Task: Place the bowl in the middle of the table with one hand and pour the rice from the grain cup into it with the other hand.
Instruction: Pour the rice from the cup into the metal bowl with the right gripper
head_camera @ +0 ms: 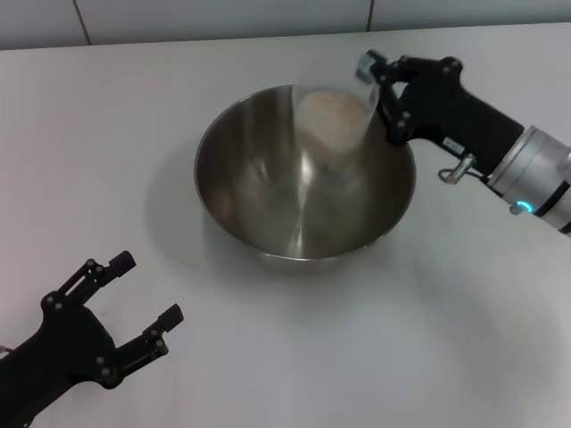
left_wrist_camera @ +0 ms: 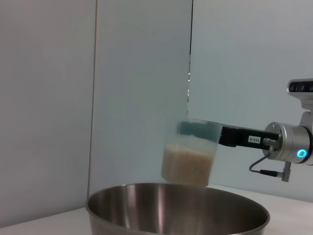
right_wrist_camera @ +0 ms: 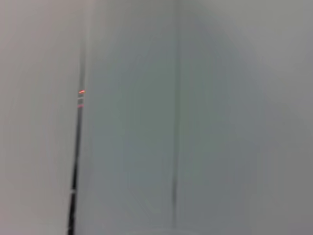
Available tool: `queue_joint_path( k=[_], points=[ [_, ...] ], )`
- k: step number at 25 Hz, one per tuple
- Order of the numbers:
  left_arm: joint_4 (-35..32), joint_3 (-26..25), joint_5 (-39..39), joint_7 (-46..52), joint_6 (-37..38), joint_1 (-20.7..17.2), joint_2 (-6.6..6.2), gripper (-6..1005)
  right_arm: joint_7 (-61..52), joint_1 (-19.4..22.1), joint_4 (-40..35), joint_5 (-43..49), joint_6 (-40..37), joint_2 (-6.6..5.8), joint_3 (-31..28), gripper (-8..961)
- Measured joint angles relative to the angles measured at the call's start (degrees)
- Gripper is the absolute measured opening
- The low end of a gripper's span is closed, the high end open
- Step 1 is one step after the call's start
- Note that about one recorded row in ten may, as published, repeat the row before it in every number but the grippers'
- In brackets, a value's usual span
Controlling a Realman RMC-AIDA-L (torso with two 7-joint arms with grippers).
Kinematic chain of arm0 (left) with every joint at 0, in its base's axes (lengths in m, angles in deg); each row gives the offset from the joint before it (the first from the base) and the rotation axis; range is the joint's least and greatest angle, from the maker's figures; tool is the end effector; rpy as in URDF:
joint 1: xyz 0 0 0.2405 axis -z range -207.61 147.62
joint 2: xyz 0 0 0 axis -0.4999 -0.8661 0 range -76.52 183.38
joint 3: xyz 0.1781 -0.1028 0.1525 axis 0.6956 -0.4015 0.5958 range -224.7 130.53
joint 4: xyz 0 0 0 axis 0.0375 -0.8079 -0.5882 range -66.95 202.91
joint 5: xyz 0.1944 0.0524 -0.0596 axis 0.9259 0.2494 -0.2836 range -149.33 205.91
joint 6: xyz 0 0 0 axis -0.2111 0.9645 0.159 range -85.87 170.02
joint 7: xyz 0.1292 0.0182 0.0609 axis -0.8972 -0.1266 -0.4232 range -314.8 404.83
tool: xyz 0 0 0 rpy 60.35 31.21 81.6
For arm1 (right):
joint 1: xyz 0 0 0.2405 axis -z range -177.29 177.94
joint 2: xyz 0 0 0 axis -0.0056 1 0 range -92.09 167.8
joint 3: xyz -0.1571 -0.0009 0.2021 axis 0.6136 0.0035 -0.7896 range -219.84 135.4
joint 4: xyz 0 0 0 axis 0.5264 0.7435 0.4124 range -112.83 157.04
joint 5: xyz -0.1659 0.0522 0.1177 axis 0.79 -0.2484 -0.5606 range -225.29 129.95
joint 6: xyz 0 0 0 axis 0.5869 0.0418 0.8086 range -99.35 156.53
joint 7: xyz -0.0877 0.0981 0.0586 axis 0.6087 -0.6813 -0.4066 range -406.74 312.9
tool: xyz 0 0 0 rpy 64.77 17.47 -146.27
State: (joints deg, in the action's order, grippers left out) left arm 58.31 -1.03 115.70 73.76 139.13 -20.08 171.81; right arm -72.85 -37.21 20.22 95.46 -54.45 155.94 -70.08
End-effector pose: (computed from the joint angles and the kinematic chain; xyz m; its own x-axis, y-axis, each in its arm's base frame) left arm -0.3278 0.1862 -0.0375 0.6887 0.0244 0.7246 0.4613 -0.7858 -0.4120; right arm 0.2439 0.3459 -0.0367 0.6898 0.1530 -0.7076 -0.4061 -0.7274 -0.5532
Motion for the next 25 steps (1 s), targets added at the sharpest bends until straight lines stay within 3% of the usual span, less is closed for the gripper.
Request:
queue_joint_path(
  k=[12, 17, 25],
  points=[
    [0.3, 0.1, 0.0, 0.0, 0.0, -0.1, 0.02, 868, 2.4, -0.5, -2.5, 1.2, -2.4, -0.40, 1.8, 24],
    [0.8, 0.1, 0.0, 0.0, 0.0, -0.1, -0.01, 868, 20.4, -0.3, -4.1, 0.8, -6.7, -0.07, 1.8, 25],
    [1.5, 0.1, 0.0, -0.1, -0.7, -0.2, 0.01, 868, 47.5, -0.5, -3.5, -0.4, -7.4, 0.81, 1.4, 23]
  ],
)
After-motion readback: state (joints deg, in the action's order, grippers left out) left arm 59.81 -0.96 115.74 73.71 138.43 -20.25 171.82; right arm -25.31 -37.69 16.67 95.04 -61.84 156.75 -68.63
